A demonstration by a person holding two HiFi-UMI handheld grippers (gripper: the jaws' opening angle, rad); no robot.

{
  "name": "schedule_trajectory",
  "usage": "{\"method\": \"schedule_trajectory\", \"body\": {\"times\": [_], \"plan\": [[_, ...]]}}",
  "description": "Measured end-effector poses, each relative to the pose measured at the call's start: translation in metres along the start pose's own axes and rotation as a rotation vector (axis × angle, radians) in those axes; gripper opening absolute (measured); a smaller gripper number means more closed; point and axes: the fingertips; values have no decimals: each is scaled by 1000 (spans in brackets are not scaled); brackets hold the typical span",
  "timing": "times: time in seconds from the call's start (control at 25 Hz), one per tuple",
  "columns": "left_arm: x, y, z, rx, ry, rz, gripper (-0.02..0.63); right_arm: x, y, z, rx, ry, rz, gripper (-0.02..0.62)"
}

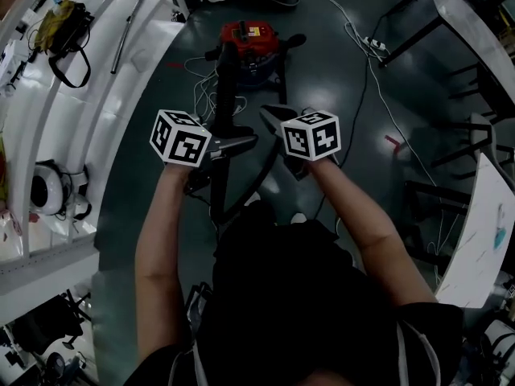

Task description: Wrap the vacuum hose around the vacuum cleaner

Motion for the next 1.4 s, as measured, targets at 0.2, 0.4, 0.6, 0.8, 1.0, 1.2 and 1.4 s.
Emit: {"method": "schedule_trajectory", "body": {"times": [0.2, 0.4, 0.6, 0.8, 1.0, 1.2, 1.4], "plan": [[26, -10, 9, 15, 22, -16, 97, -4, -16, -26, -12, 7, 5, -3], [44, -22, 22, 10, 56, -13, 97, -7, -32, -43, -32, 28, 20, -3], [56, -33, 28, 53, 93, -31, 98, -18, -53, -49, -34, 73, 90, -2], [64, -49, 18, 110, 93, -73, 98, -41, -81, -49, -48, 93, 122, 5], [82, -67, 9, 174, 80, -96, 98, -68, -99, -64, -27, 87, 182, 48], [108, -97, -12, 222, 85, -90, 98, -108, -125, -80, -5, 68, 219, 78], [126, -124, -38, 258, 109, -94, 98, -148, -145, -83, 17, 54, 238, 101]]}}
Point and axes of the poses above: the fingertips, and each gripper's own axes: z backward along the fingers, x to its left, y out of its underside, and after that the axes turned 7 degrees about -y, right-handed
